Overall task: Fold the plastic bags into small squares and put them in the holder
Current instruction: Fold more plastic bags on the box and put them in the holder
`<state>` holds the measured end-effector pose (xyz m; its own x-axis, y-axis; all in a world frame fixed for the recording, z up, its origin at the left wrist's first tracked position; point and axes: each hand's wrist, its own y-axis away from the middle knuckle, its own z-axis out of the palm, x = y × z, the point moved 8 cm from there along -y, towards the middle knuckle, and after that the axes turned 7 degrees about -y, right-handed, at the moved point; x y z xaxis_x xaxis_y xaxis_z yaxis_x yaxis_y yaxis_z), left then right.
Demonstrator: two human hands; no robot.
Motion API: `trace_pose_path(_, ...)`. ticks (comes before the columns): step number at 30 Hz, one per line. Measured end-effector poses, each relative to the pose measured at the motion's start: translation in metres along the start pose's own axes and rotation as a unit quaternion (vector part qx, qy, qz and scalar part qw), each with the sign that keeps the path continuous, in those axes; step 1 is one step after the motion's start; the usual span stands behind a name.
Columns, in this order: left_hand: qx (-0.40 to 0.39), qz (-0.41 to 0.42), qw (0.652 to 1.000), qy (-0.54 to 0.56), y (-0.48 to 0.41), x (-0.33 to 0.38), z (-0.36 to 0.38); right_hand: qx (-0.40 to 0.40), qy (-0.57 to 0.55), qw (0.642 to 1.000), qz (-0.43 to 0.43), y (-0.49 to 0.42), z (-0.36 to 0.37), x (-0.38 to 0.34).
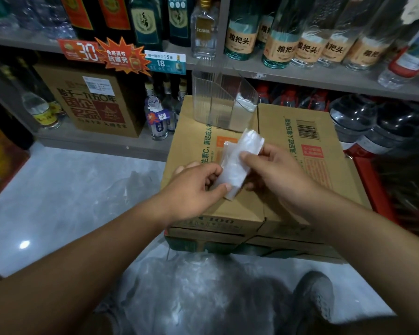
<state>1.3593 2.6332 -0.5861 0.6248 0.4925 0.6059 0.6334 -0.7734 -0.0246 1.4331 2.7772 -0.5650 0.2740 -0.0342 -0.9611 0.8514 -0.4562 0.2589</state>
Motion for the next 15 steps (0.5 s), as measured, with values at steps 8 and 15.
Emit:
trace_pose_path(8, 0.007, -0.011, 1.0, 0.025, -0.003, -0.003, 0.002, 0.06, 0.204, 0.972, -0.102, -0.054, -0.018, -0.02)
trace_pose_path(15, -0.002, -0.016, 0.999, 0.035, -0.002, -0.007, 0.003, 0.015, 0.257, 0.954, -0.154, -0.078, -0.001, -0.012)
